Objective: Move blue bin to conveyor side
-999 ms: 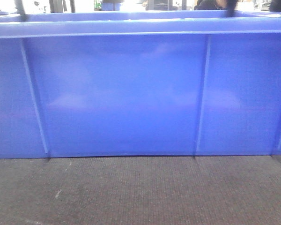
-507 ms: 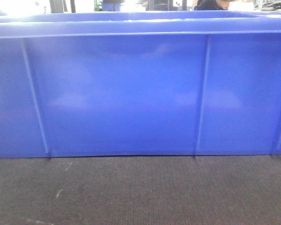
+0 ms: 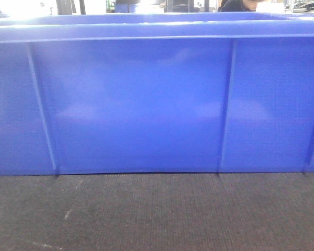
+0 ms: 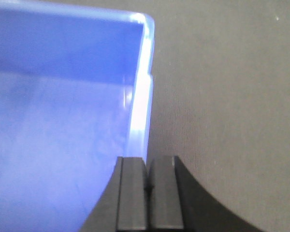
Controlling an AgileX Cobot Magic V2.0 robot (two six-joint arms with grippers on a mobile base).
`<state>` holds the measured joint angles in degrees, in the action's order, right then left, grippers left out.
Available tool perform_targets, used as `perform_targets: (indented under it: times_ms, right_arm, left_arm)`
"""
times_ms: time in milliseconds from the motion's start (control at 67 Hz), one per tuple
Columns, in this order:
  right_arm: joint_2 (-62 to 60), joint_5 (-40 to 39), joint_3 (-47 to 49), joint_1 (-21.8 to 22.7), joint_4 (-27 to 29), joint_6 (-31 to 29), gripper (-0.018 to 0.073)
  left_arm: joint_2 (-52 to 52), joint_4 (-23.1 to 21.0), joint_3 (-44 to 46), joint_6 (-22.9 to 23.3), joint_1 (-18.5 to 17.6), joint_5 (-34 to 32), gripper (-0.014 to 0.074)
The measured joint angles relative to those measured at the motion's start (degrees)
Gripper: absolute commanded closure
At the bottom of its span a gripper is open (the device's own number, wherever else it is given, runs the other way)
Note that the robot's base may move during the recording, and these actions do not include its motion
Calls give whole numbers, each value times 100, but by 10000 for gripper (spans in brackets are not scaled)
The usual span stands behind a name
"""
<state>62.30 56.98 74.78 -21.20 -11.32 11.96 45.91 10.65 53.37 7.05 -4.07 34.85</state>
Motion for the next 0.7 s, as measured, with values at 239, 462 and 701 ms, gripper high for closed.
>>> perform_targets:
  times_ms: [239,462,701]
  right_arm:
    - [-1641,-1125,-2275,0,-11,0,648]
    - [-3458,-1735,-4010,0,-11,0,648]
    - [-5417,-2118,-4910,0,-21,0,648]
  left_arm:
    - [-1221,0,-1326,-8,0,-456,613]
    - [-2153,0,-2112,-8,0,-564,613]
    - [-2953,0,-2439,-8,0,-564,613]
